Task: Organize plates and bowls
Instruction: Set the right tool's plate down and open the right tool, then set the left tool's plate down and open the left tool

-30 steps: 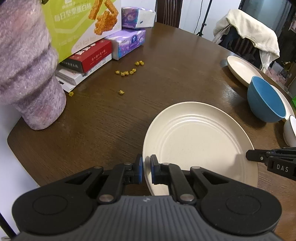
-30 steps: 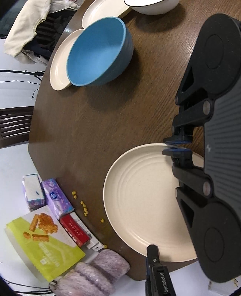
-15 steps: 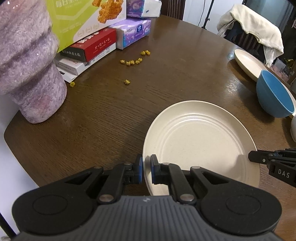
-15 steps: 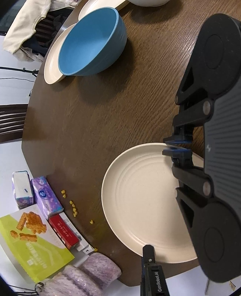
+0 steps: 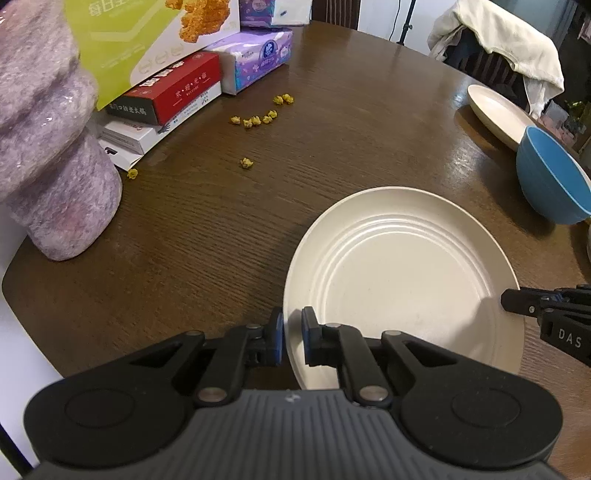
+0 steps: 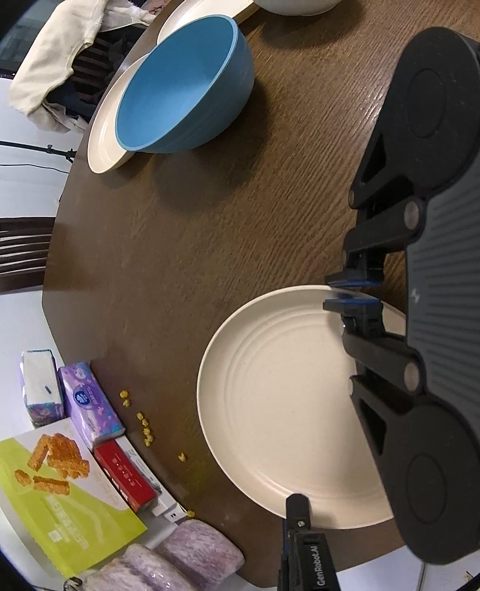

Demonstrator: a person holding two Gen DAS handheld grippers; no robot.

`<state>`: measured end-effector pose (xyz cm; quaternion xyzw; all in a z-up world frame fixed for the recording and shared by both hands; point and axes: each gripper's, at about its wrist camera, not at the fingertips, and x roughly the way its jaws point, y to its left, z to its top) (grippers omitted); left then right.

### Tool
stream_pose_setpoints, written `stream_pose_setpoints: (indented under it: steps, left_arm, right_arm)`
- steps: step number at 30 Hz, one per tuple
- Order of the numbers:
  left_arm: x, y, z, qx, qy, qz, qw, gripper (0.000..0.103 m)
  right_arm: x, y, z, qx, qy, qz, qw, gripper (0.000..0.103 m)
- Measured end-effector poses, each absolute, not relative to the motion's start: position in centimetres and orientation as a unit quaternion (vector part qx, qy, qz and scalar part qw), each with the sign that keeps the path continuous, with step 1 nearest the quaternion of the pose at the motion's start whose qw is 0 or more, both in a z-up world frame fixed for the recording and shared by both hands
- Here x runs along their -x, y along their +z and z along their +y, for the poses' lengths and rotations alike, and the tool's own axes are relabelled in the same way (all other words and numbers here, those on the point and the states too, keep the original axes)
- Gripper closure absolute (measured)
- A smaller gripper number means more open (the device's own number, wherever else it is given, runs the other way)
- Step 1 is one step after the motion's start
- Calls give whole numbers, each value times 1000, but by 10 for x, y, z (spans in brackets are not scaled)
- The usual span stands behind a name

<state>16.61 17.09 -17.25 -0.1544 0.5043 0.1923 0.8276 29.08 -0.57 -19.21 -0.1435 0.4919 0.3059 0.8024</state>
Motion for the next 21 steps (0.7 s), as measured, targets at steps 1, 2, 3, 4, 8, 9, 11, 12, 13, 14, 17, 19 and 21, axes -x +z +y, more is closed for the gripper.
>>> stream_pose_setpoints:
  steps: [1, 2, 3, 4, 8, 9, 11, 12, 13, 14, 17, 19, 21]
  left_arm:
    - [-167, -173, 171, 153, 191, 506, 827, 92]
    - [-167, -174, 170, 151, 191, 506, 827, 92]
    - [-168, -174, 171, 151, 190, 508, 827, 92]
    - [-169, -174, 172, 154, 189, 509, 826, 91]
    - [-166, -168, 181, 179, 188, 499, 827, 71]
    - [-166, -165, 182, 174, 190, 495, 830, 66]
    - [-165, -158, 181, 162, 191, 488, 836, 57]
    - [-165, -155, 181, 159, 189, 485, 839, 53]
    - [-164, -151, 181, 159, 189, 482, 840, 40]
    - [-164, -148, 181, 161, 188, 478, 843, 26]
    - [-161, -136, 178, 157, 177, 460, 856, 7]
    - [-159, -128, 173, 148, 172, 450, 864, 1]
    - [-157, -120, 168, 140, 162, 440, 872, 0]
  right_arm:
    - [-291, -192, -6, 143, 305, 492, 803, 96]
    - [-292, -192, -5, 143, 304, 492, 803, 96]
    - [-292, -192, -5, 142, 302, 493, 803, 96]
    - [-292, -192, -4, 141, 301, 495, 802, 94]
    - [-297, -188, -6, 113, 300, 508, 799, 88]
    - [-297, -186, -7, 106, 298, 507, 802, 88]
    - [-297, -180, -9, 100, 296, 501, 807, 70]
    - [-296, -177, -11, 99, 294, 498, 810, 64]
    - [-295, -174, -12, 97, 291, 495, 813, 54]
    - [-295, -171, -14, 94, 289, 492, 816, 47]
    - [-294, -163, -17, 86, 279, 489, 822, 32]
    - [-292, -159, -19, 80, 276, 485, 826, 22]
    - [-289, -154, -22, 72, 271, 483, 829, 18]
